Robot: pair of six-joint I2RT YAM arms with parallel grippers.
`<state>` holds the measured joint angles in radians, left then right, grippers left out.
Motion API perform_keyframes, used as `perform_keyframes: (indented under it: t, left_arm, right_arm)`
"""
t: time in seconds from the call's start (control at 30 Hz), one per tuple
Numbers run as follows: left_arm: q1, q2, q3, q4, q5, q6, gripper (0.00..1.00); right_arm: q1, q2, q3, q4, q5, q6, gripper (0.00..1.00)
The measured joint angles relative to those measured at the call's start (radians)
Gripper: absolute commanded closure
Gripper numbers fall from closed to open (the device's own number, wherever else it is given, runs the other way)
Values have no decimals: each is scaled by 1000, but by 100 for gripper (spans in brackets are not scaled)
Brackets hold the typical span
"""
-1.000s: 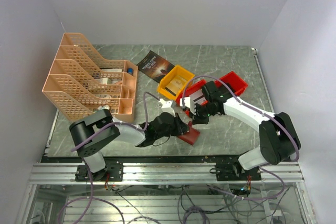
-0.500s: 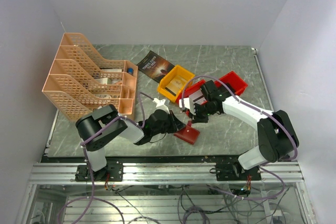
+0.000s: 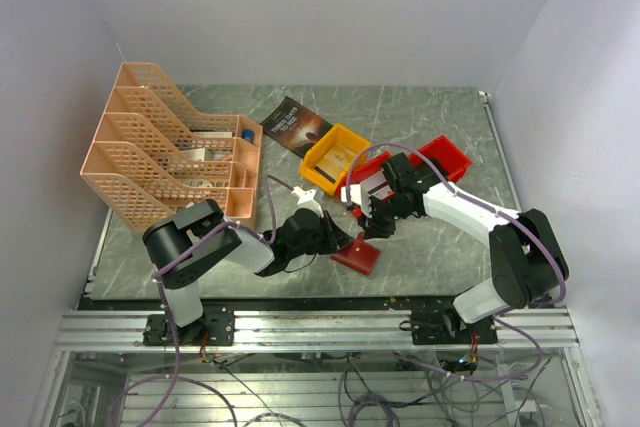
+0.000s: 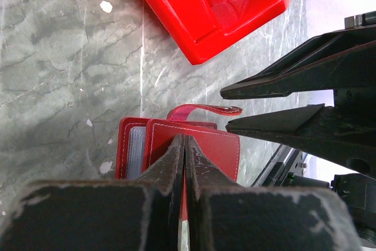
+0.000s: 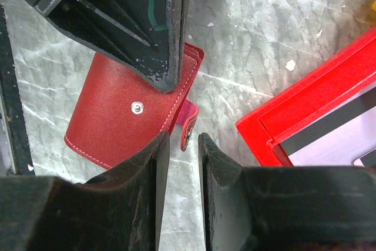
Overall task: Put the credit cards into the card holder
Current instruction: Close the card holder at the center of the board.
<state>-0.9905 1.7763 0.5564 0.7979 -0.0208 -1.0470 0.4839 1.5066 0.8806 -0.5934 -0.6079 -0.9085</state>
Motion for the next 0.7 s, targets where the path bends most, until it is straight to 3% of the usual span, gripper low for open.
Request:
perform_keyframes:
  t: [0.3,0.7]
  left_arm:
    - [0,-7,0,-11,0,8,93]
    - [0,-7,2,-16,1,11,93]
  right_arm:
    - [-52,2,3,-17,-65,13,84]
    - [-53,17,11,-24,-87,34,87]
